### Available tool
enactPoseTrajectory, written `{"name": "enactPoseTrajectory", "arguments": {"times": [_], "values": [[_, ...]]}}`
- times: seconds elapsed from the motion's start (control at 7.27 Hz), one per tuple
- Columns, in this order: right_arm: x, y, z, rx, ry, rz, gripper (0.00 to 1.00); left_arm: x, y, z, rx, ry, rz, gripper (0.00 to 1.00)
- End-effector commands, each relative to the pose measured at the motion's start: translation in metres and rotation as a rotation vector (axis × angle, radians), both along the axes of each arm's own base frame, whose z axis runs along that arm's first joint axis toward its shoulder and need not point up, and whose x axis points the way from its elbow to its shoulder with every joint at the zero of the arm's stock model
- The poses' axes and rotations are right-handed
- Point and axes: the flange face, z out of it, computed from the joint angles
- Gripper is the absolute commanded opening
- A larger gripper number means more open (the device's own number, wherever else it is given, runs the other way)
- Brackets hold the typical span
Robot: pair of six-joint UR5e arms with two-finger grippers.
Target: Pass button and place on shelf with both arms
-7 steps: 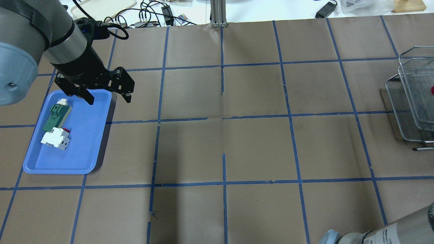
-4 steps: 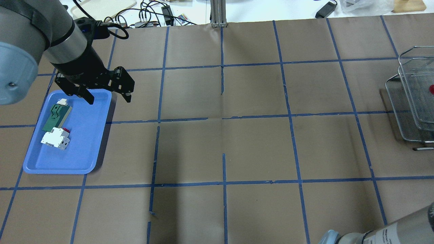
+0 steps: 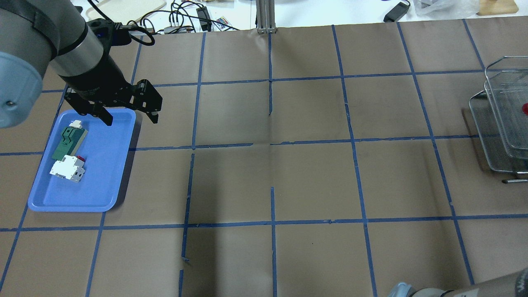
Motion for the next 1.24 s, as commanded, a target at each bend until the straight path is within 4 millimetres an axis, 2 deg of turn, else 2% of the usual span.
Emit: {"name": "enactPoseTrajectory", "arguments": {"times": [0.0, 0.14, 0.28, 0.41, 0.69, 0.83, 1.1], "values": [[0.133, 0.016, 0.053, -0.05, 0.033, 0.127, 1.0, -0.001, 0.002, 0.004, -0.009, -0.001, -0.002, 1.0], [0.2, 0.033, 0.047, -0.033, 0.032, 0.138, 1.0, -0.001, 0.002, 0.003, -0.006, 0.0, -0.001, 1.0], [0.245, 0.062, 0.042, -0.038, 0.032, 0.194, 1.0, -0.001, 0.004, 0.006, -0.014, -0.001, -0.001, 1.0], [0.277, 0.083, 0.044, -0.069, 0.045, 0.172, 1.0, 0.002, 0.004, 0.008, -0.017, -0.001, 0.001, 1.0], [0.353, 0.101, 0.038, -0.064, 0.049, 0.199, 1.0, -0.001, 0.004, 0.013, -0.028, 0.0, -0.001, 1.0], [0.367, 0.105, 0.036, -0.061, 0.049, 0.204, 1.0, 0.0, 0.002, 0.023, -0.048, -0.001, -0.004, 1.0], [0.362, 0.105, 0.034, -0.048, 0.065, 0.207, 1.0, 0.001, -0.003, 0.031, -0.063, -0.002, 0.001, 1.0]]}}
